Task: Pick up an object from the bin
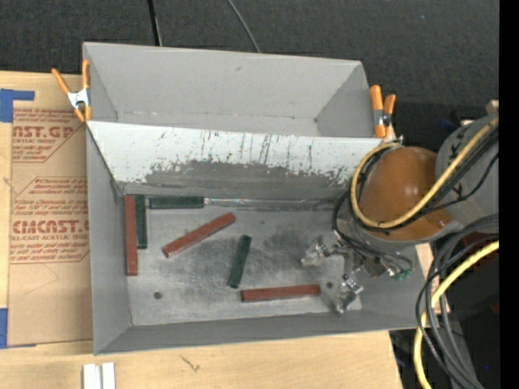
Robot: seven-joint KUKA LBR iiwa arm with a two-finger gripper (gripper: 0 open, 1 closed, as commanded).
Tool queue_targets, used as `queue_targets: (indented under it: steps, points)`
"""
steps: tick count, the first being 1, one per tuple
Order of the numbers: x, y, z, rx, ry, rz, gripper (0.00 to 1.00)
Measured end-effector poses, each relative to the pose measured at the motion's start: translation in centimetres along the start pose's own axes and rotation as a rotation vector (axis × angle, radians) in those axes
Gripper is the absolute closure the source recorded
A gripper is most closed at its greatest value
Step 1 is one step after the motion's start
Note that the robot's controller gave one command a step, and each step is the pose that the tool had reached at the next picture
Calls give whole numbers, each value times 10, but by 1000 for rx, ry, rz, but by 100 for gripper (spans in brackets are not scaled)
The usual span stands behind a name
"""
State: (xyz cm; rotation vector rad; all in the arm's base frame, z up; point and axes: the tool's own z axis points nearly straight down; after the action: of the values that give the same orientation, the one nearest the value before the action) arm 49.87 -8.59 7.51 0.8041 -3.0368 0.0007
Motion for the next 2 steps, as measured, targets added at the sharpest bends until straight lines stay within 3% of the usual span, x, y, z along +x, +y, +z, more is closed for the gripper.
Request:
queue_targets:
  steps: [1, 2]
  points:
    - [0, 0, 0, 0, -1, 0, 0]
    - [-38, 57, 0, 6, -8, -72, 100]
